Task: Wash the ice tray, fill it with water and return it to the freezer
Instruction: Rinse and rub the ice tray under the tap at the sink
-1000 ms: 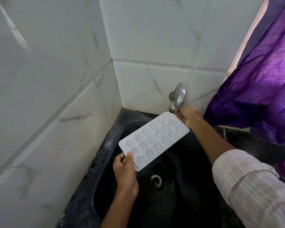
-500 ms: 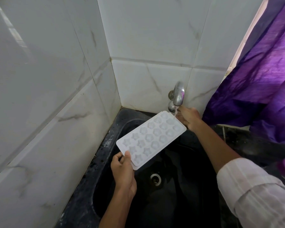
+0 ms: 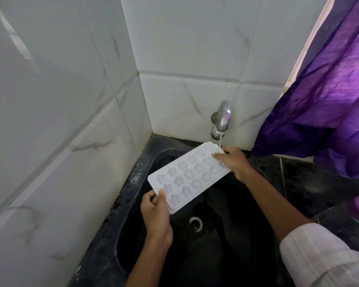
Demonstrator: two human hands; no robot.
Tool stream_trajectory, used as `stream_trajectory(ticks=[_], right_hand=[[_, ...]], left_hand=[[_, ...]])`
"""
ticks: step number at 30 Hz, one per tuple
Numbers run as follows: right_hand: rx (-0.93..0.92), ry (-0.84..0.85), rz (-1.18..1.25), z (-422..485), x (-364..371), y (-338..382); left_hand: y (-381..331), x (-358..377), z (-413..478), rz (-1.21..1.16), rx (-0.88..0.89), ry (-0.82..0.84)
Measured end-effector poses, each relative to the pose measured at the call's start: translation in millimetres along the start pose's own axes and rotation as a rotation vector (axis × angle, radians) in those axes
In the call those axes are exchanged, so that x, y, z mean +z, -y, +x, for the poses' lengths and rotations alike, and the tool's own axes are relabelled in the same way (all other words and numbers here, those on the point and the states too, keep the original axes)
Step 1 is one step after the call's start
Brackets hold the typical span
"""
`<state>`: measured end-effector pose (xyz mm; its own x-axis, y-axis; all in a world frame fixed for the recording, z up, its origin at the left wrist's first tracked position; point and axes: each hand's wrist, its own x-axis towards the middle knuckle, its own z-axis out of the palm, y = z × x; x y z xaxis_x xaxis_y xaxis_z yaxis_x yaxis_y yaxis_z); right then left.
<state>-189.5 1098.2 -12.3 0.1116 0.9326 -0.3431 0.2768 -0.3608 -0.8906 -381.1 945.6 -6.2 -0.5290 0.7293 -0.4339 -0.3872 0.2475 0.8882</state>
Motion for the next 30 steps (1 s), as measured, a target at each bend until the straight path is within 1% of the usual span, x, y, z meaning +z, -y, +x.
stream_trajectory(ticks=[3,5,8,11,13,16,19,25,28,30], right_hand=[[0.048,0.047,0.042,0.7,0.0,2.8],[0.061,0.049,0.037,1.0,0.9,5.2],[0.053,-0.010,-0.024,1.3,6.0,5.1],[0.003,-0.057,-0.061,0.1,10.1,3.4],[-0.005,-0.019,-0.041,-2.4,10.2,4.5],[0.050,0.062,0.029,-4.6,8.5,4.6],[0.098,0.083,0.046,-2.5,6.4,1.8],[0.082,0.013,-0.032,-6.7,6.2,-0.9],[0.053,0.010,0.046,-7.4,4.8,-2.2],[0.081,0.033,0.110,-8.6,6.1,-6.6]], left_hand=[[-0.5,-2.8,0.0,0.006,0.004,-0.008],[0.4,-4.9,-0.6,0.007,0.006,-0.008],[3.4,-5.5,-3.4,0.002,0.009,-0.004],[4.0,-6.3,-5.4,-0.006,0.015,-0.011],[3.2,-8.4,-4.5,-0.002,0.022,-0.020],[2.1,-12.5,-2.4,-0.003,0.025,-0.029],[2.6,-13.6,-3.2,0.023,0.031,-0.011],[7.9,-12.6,-5.6,0.025,0.025,0.037],[7.4,-13.1,-1.6,0.025,0.054,0.066],[4.9,-13.4,-0.2,0.059,0.130,0.074]])
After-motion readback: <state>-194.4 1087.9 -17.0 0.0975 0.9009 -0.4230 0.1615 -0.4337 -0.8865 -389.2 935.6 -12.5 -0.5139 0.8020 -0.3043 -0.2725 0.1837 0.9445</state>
